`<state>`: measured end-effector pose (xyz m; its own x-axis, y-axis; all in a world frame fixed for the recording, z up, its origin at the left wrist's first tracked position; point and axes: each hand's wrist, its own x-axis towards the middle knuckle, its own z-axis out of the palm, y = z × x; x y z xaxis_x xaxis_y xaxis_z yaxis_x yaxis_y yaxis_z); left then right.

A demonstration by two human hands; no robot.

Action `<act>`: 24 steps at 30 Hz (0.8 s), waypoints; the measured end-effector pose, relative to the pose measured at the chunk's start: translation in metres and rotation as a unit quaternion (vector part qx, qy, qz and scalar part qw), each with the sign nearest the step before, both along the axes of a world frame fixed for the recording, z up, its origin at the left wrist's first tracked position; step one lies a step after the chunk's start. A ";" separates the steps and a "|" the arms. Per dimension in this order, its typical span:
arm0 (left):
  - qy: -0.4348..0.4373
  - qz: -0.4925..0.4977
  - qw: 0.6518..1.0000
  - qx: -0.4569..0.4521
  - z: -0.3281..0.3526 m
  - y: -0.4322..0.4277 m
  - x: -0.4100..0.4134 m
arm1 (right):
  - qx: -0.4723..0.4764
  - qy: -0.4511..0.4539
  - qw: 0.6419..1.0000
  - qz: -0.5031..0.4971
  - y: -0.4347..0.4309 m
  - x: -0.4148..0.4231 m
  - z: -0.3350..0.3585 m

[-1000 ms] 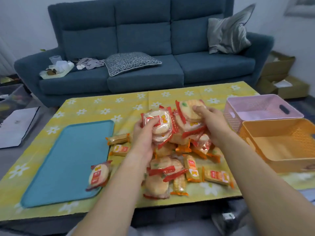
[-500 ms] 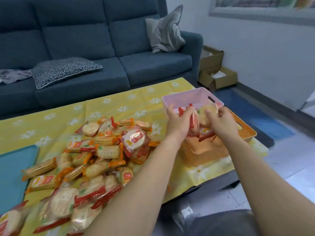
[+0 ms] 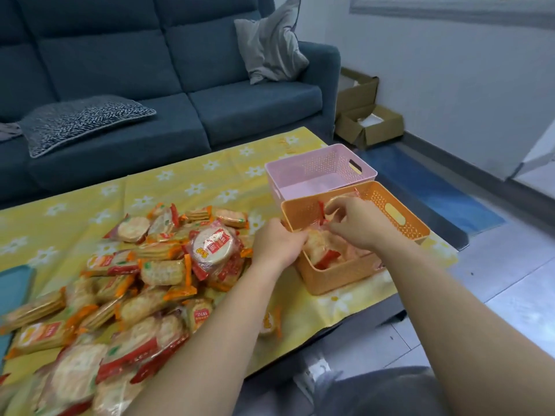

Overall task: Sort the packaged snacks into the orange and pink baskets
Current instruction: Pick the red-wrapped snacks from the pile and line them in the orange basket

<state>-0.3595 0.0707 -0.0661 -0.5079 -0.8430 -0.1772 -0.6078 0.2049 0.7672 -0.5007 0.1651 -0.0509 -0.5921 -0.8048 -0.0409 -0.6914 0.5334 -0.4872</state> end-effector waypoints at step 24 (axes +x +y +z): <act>0.115 -0.091 0.987 -0.064 -0.001 -0.031 0.024 | -0.013 -0.092 0.991 0.094 -0.033 0.055 -0.011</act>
